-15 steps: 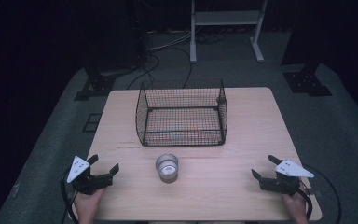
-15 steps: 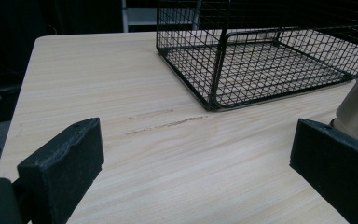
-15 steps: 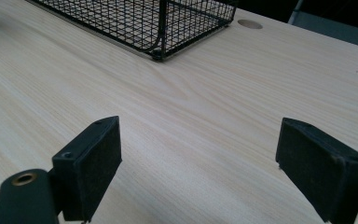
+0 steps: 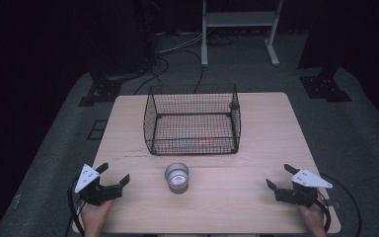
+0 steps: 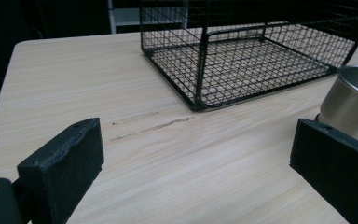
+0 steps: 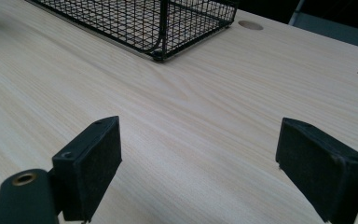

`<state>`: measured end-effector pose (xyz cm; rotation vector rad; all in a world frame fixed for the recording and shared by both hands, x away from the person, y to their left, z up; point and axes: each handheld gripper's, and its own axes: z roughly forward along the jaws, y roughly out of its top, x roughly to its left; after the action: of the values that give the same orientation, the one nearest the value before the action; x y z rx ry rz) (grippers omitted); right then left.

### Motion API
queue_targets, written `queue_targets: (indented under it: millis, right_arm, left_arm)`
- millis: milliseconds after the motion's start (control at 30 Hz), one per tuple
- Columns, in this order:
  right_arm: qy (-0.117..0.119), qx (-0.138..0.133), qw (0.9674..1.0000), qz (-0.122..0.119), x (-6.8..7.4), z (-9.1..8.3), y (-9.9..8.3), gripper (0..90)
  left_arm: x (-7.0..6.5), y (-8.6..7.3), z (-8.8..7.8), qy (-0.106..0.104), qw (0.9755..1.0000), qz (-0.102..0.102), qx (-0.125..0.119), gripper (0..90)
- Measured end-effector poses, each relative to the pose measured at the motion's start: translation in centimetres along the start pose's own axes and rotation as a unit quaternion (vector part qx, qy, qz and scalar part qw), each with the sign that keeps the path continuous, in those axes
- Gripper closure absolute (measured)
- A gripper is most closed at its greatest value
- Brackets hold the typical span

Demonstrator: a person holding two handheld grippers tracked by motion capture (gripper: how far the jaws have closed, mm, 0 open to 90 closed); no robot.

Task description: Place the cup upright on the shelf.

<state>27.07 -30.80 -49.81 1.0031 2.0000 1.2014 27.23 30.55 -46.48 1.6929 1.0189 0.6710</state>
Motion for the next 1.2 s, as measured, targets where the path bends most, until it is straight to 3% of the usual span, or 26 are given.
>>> queue_targets:
  millis: [467,900,1200]
  right_arm:
    - [-0.002,0.000,1.0000,0.002,0.0,0.0,0.0,13.4]
    - [-0.002,0.001,1.0000,0.000,0.0,0.0,0.0,13.5]
    - [-0.002,0.001,1.0000,0.002,0.0,0.0,0.0,13.5]
  left_arm:
    - [-1.2,0.2,0.9,-0.020,0.9992,0.031,0.015,1.7]
    - [-2.0,0.5,1.3,-0.036,0.9983,0.043,0.017,1.8]
    - [-2.3,0.6,1.5,-0.063,0.9971,0.042,0.007,1.7]
